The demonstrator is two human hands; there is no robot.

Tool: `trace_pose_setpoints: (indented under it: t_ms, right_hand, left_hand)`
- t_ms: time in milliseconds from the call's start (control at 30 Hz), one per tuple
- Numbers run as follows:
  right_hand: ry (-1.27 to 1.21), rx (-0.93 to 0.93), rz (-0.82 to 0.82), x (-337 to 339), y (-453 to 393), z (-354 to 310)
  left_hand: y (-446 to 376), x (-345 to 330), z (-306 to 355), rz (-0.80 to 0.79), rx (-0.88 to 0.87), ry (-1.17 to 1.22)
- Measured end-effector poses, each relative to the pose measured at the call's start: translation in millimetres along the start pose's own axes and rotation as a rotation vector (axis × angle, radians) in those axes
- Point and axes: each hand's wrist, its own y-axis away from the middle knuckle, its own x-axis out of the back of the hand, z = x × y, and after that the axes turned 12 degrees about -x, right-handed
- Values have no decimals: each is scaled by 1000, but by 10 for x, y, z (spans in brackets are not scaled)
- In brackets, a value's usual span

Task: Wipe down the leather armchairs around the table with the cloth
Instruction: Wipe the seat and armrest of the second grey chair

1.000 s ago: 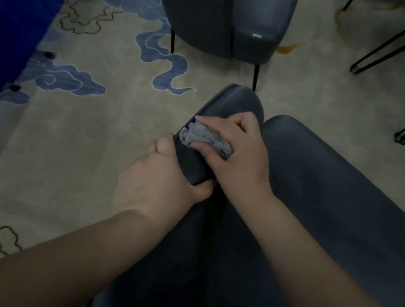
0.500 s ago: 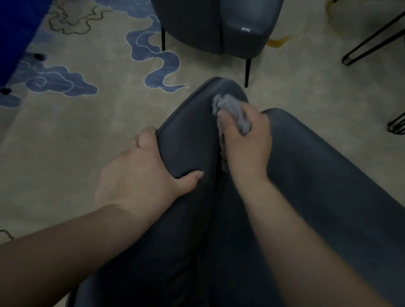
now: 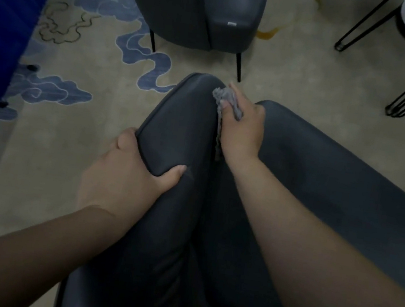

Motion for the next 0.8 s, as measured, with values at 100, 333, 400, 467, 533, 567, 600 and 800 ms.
trace_pose_setpoints:
  t_ms: [100, 333, 400, 467, 533, 567, 600, 800]
  right_hand:
    - [46, 100, 4, 7, 519, 184]
    - [-63, 83, -158, 187, 1387, 510]
    - [-23, 61, -82, 181, 1018, 400]
    - [-20, 15, -22, 113, 664, 242]
    - [-35, 19, -23, 35, 609, 136]
    - [-23, 49, -35, 17, 713, 141]
    - [-8, 92, -51, 21, 884, 193]
    - [-50, 108, -218, 304, 1825, 664]
  left_hand:
    - [2, -11, -10, 2, -1, 9]
    - [3, -25, -13, 20, -17, -10]
    - [7, -29, -16, 16, -25, -13]
    - [14, -26, -19, 22, -34, -29]
    - [13, -23, -20, 24, -39, -38]
    - [9, -21, -20, 24, -37, -33]
    - [4, -21, -19, 26, -34, -25]
    - [1, -19, 4, 31, -26, -42]
